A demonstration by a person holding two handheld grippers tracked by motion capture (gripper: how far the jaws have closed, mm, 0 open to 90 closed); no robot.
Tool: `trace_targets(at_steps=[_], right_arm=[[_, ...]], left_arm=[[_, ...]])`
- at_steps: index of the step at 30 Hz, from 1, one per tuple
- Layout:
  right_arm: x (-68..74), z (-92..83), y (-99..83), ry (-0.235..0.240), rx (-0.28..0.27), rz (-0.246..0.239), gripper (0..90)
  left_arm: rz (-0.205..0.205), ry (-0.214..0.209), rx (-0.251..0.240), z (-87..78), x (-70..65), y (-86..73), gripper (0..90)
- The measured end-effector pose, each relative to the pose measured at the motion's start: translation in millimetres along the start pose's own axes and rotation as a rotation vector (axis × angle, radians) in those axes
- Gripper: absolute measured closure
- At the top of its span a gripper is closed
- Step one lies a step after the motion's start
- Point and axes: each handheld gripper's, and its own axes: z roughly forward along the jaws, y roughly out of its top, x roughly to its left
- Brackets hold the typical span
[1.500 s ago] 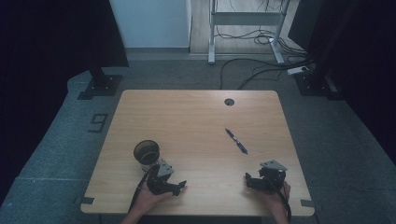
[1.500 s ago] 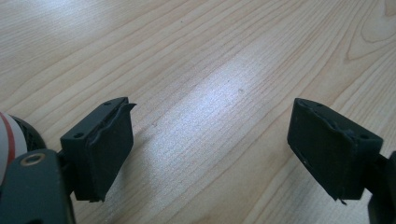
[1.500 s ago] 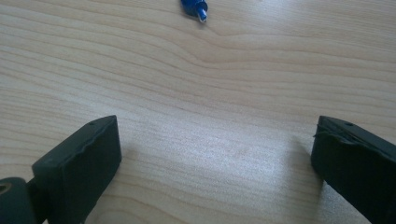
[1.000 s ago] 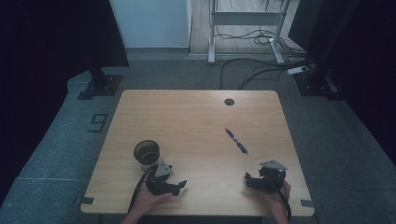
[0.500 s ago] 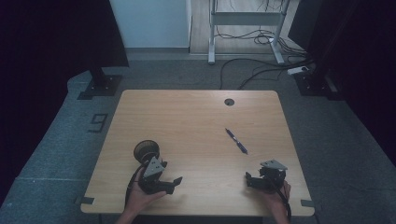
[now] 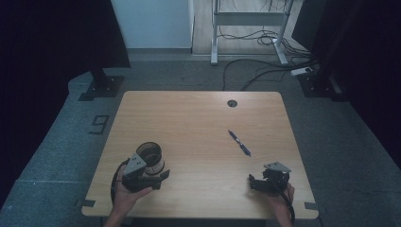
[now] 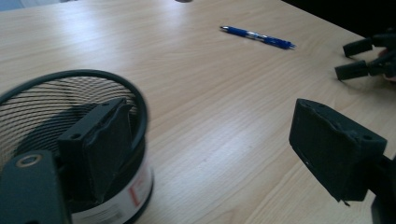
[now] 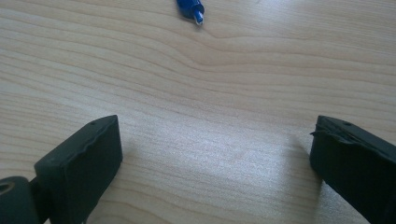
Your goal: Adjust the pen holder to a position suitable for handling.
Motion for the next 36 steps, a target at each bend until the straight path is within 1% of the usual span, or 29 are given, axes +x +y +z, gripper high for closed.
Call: trace_targets(at_steps=[2,3,4,5,6,7,8,11,15,18,20,21,22,23,27,28,31,36], right_arm=[[0.0,0.0,0.0,0.0,0.0,0.0,1.8],[0.0,0.0,0.0,0.0,0.0,0.0,1.9],[0.0,0.0,0.0,0.0,0.0,0.0,1.9],[0.0,0.0,0.0,0.0,0.0,0.001,1.9],[0.0,0.0,0.0,0.0,0.0,0.001,1.9],[-0.1,0.0,0.0,0.0,0.0,0.0,1.9],[-0.2,0.1,0.1,0.0,0.0,0.0,1.9],[-0.5,0.2,0.3,0.001,0.0,0.002,2.0],[-0.6,0.2,0.3,0.0,0.0,0.002,2.2],[-0.8,0.3,0.4,-0.001,0.0,0.004,2.2],[-0.8,0.3,0.4,-0.001,0.0,0.004,2.2],[-0.9,0.3,0.4,-0.002,-0.001,0.004,2.3],[-0.9,0.3,0.4,-0.002,-0.001,0.003,2.3],[-0.9,0.2,0.4,-0.002,-0.001,0.004,2.3],[-0.9,0.2,0.4,-0.003,-0.001,0.005,2.4],[-0.9,0.2,0.4,-0.003,-0.001,0.005,2.4],[-1.0,0.2,0.4,-0.003,-0.002,0.006,2.5],[-1.0,0.2,0.4,-0.004,-0.002,0.005,2.5]], left_arm=[[-0.006,0.006,-0.004,-2.0,2.2,0.0,13.0],[-0.016,0.015,-0.009,-5.8,6.6,-0.1,12.9],[-0.016,0.015,-0.009,-5.8,6.6,-0.1,13.0],[-0.027,0.023,-0.013,-8.6,11.1,-0.8,12.9],[-0.027,0.023,-0.013,-8.6,11.1,-0.8,12.9],[-0.036,0.03,-0.01,-10.1,15.3,-2.0,12.9],[-0.036,0.03,-0.01,-10.1,15.3,-2.0,13.0],[-0.06,0.043,-0.001,-10.1,21.7,-6.6,12.9],[-0.068,0.057,0.005,-10.4,26.6,-9.3,12.9],[-0.084,0.07,-0.006,-14.8,33.5,-10.4,12.9],[-0.092,0.072,-0.012,-16.6,35.2,-10.7,12.8],[-0.102,0.079,-0.018,-20.7,39.0,-11.2,12.8],[-0.102,0.079,-0.018,-20.7,39.0,-11.2,12.8],[-0.11,0.089,-0.027,-25.3,42.7,-11.4,12.8],[-0.123,0.102,-0.042,-33.9,49.7,-11.8,12.5],[-0.123,0.102,-0.042,-33.9,49.7,-11.8,12.4],[-0.139,0.106,-0.048,-40.2,57.1,-13.4,11.7],[-0.148,0.097,-0.033,-43.2,63.4,-15.5,9.0]])
